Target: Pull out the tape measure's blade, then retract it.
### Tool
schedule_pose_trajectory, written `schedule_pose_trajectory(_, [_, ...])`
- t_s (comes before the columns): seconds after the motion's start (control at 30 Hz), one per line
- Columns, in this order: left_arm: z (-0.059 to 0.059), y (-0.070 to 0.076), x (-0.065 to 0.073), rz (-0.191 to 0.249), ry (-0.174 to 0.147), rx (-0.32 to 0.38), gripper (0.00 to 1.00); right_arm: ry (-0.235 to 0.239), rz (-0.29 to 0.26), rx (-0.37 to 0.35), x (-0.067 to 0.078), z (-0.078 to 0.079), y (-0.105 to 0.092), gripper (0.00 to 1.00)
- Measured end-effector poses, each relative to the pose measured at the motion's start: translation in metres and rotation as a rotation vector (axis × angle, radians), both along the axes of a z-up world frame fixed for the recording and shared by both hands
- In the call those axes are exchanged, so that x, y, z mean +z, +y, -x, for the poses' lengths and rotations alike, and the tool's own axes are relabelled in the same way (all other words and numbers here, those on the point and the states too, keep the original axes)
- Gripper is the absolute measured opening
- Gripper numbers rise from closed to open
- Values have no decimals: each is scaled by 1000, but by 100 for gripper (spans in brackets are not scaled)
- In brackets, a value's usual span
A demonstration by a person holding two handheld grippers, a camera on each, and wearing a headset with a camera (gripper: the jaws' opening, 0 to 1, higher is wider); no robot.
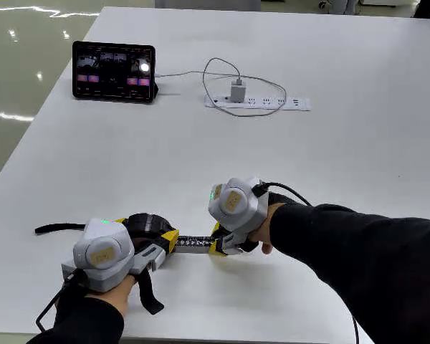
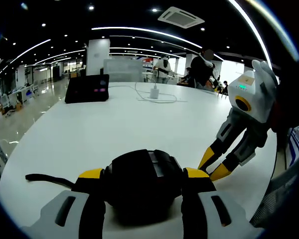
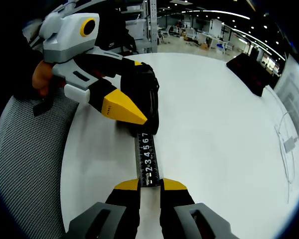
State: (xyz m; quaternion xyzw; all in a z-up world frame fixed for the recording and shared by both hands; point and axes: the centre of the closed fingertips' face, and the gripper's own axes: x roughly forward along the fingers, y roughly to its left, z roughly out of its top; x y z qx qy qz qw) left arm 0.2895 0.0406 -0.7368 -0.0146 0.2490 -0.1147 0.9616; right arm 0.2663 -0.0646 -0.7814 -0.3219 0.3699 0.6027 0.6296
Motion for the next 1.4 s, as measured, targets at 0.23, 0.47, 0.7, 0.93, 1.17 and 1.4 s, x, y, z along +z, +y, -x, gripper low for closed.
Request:
schedule_pose_trajectory(0.23, [0,0,0,-1,-1,0,56,-3,-9,1,-1,-1,4,11])
schedule_pose_trajectory(0.47, [0,0,0,4,1,2,56,8,-28,-8,-1,0,12,11])
schedule_pose_trajectory(0.7, [0,0,0,4,1,3,56,11,-35,0,-1,0,19,11])
schedule_pose_trajectory(0.93, [0,0,0,5,1,2,56,14,-43,-1,0,0,23,11])
schedule_pose_trajectory(1.17, [1,-1,0,7,0,3,56,11,-49,1,0,0,26,10])
schedule_pose_trajectory(1.4, [1,-1,0,7,1,3,56,8,-49,4,0,0,31,10])
